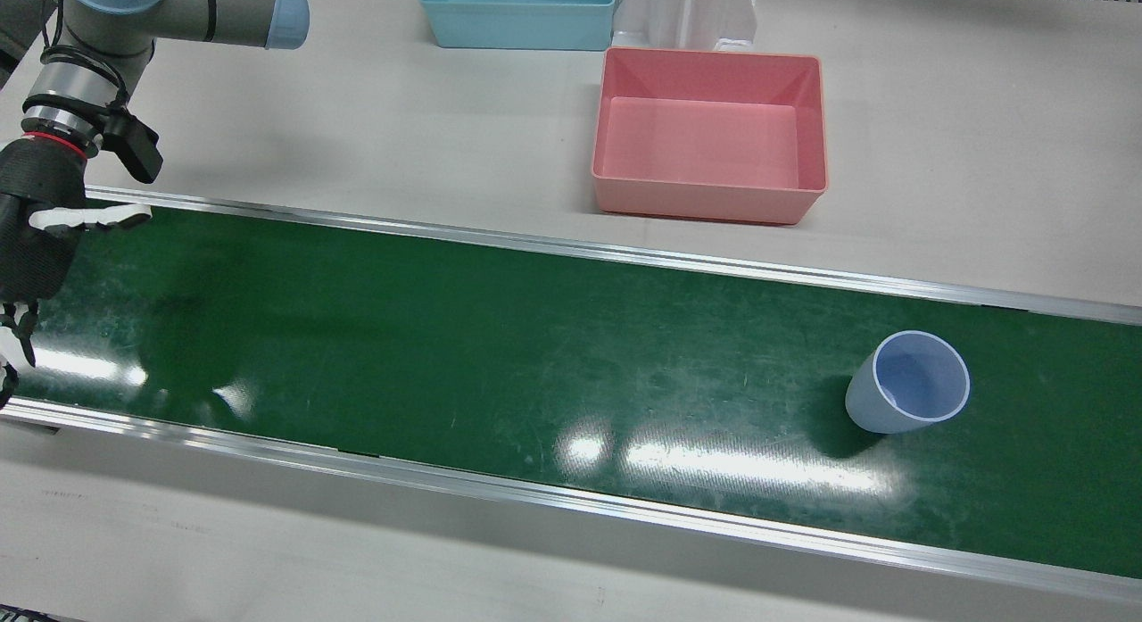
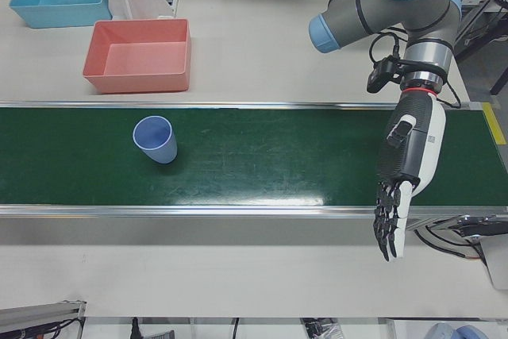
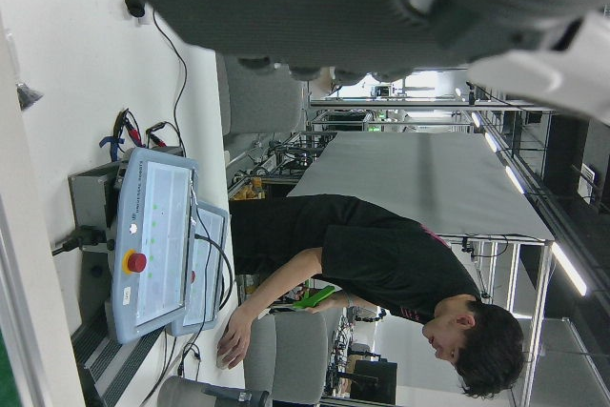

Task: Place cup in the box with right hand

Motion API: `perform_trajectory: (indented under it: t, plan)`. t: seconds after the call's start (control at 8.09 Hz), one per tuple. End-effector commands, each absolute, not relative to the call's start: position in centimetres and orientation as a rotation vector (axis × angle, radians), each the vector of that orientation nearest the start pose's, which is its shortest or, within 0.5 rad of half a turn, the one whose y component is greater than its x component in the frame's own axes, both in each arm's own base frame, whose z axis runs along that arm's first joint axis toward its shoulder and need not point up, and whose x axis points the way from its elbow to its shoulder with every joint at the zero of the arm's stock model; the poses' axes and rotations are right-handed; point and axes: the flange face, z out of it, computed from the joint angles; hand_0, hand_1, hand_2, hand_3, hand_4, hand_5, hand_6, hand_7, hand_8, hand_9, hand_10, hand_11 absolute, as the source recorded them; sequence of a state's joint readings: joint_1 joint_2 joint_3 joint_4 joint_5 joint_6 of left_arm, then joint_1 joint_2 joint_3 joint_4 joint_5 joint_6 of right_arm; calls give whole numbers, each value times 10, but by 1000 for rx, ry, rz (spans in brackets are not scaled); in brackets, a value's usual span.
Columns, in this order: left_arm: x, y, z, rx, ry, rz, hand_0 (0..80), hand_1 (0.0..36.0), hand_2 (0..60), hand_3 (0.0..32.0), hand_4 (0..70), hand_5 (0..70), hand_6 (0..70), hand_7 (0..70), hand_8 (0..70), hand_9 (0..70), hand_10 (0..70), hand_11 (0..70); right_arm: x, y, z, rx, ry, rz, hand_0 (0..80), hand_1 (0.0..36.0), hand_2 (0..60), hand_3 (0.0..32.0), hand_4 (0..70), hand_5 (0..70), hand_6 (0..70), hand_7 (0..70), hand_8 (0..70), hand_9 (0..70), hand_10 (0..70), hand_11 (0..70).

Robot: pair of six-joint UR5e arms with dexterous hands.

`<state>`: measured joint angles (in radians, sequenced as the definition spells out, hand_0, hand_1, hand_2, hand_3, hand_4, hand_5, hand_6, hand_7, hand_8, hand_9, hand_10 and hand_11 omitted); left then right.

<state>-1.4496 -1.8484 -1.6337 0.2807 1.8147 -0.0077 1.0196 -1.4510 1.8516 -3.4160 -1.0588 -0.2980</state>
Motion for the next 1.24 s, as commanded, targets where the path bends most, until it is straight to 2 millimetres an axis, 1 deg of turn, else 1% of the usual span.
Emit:
perform_trajectory:
  t: [0.0, 0.12, 0.25, 0.37, 0.49, 0.74, 0.87, 0.99, 1.11]
  plan:
    - [-37, -597, 534, -378, 2083, -1963, 0, 0, 0, 0, 0, 0, 0, 0, 0, 0, 0, 0, -112, -530, 520, -245, 2470, -2204, 577, 72, 0, 0, 210, 52, 62, 198, 50, 113, 25, 52]
    - [-37, -597, 534, -378, 2083, -1963, 0, 0, 0, 0, 0, 0, 0, 0, 0, 0, 0, 0, -111, -531, 520, -245, 2470, -2204, 575, 72, 0, 0, 210, 52, 62, 198, 50, 114, 24, 52]
    - [-37, -597, 534, -378, 2083, -1963, 0, 0, 0, 0, 0, 0, 0, 0, 0, 0, 0, 0, -112, -530, 520, -245, 2470, -2204, 583, 63, 0, 0, 222, 52, 62, 197, 50, 113, 24, 51]
    - [-37, -597, 534, -378, 2083, -1963, 0, 0, 0, 0, 0, 0, 0, 0, 0, 0, 0, 0, -112, -530, 520, -244, 2471, -2207, 570, 82, 0, 0, 197, 52, 62, 197, 50, 114, 24, 52]
    - [-37, -597, 534, -378, 2083, -1963, 0, 0, 0, 0, 0, 0, 0, 0, 0, 0, 0, 0, -112, -531, 521, -248, 2469, -2209, 582, 70, 0, 0, 214, 53, 63, 198, 51, 115, 24, 52]
    - [-37, -597, 534, -378, 2083, -1963, 0, 0, 0, 0, 0, 0, 0, 0, 0, 0, 0, 0, -112, -530, 522, -246, 2468, -2208, 586, 61, 0, 0, 227, 53, 62, 197, 51, 115, 25, 53]
    - [-37, -597, 534, -378, 2083, -1963, 0, 0, 0, 0, 0, 0, 0, 0, 0, 0, 0, 0, -111, -530, 522, -248, 2467, -2208, 578, 76, 0, 0, 207, 53, 62, 197, 52, 116, 25, 54]
    - [-37, -597, 534, -378, 2083, -1963, 0, 0, 0, 0, 0, 0, 0, 0, 0, 0, 0, 0, -112, -530, 522, -246, 2468, -2208, 579, 74, 0, 0, 210, 53, 62, 197, 52, 116, 25, 54]
    - [-37, -597, 534, -378, 2083, -1963, 0, 0, 0, 0, 0, 0, 0, 0, 0, 0, 0, 0, -112, -530, 522, -246, 2468, -2208, 576, 80, 0, 0, 202, 53, 62, 197, 52, 116, 25, 53]
